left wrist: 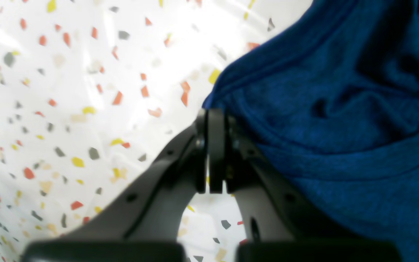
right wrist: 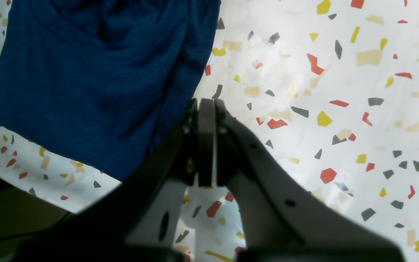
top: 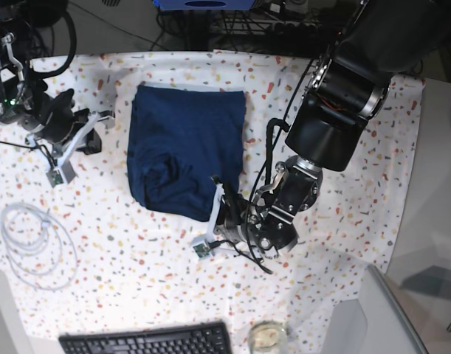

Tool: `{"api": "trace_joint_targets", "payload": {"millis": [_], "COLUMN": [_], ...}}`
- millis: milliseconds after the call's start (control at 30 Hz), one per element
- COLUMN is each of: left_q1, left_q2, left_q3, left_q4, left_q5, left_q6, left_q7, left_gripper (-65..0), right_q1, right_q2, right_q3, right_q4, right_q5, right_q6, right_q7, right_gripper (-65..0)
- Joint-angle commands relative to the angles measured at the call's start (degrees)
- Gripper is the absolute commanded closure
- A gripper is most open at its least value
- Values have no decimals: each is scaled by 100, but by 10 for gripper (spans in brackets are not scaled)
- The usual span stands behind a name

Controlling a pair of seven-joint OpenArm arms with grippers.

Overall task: Layout the t-shirt on the table in an organized manner, then fold the t-shirt properly
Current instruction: 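Pat the bundle's collar edge flat with both grippers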

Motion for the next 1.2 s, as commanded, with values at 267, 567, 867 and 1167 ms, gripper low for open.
{"api": "trace_joint_targets", "payload": {"millis": [267,567,867,1167], "left_q1": [-204,358,3215,4253], "left_q2": [-1,-1,51,-98], "left_q3": [-41,-1394,-1579,-1544], "left_q4": [87,1687,4096,3762], "left_q5": [-26,-62,-62,-44], "left_q6": [18,18,26,888], "left_q7": [-85,74,-331,-1148], "left_gripper": [-244,-395,0,0], "right_q1": [24,-222,-170,463], "right_q2": [86,113,113,60], "right_q3": [17,8,-801,-2304], "right_q4": [136,470,875,294], "right_q5": [46,46,46,46], "right_q6": [33,50,59,59], "right_q7": [88,88,123,185], "right_gripper": [0,0,0,0]}}
